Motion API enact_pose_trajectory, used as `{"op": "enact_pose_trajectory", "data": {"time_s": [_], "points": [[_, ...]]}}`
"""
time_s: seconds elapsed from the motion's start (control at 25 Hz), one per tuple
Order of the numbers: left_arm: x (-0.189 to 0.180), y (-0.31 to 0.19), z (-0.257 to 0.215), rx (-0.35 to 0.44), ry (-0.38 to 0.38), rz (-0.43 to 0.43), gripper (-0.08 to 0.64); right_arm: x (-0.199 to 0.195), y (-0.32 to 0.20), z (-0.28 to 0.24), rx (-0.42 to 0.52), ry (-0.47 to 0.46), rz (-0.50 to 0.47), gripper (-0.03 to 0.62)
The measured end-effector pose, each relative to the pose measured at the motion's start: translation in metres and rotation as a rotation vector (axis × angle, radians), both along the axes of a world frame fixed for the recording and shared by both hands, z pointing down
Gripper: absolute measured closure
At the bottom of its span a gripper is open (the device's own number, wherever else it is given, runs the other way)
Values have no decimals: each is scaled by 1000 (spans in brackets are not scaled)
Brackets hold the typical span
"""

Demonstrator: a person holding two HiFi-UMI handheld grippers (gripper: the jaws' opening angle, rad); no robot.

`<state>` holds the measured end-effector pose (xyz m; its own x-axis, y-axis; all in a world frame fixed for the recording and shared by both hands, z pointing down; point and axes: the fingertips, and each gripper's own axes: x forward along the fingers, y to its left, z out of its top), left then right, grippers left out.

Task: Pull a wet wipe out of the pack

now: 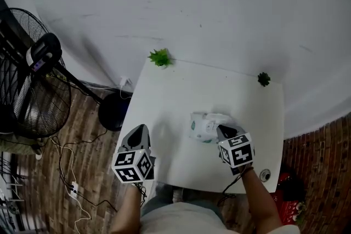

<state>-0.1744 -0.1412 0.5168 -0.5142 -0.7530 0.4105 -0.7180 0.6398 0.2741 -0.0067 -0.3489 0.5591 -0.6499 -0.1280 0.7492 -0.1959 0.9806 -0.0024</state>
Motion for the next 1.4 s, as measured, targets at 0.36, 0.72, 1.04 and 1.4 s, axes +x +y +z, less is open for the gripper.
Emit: {"op": "enact_pose_trajectory", "data": {"time_s": [0.36,0.72,1.04,1.4], "points": [[-5,2,-12,13,-25,17,558,-3,2,-14,23,-21,18,586],[-8,0,-20,38,-38,33,558,-5,-2,-34,59,-49,47,586],[-13,0,-25,66,-40,40,558,-2,-5,-50,87,-66,78,586],[-21,1,-28,98,-36,46,558,-2,-4,-68,119,-76,104,586]]}}
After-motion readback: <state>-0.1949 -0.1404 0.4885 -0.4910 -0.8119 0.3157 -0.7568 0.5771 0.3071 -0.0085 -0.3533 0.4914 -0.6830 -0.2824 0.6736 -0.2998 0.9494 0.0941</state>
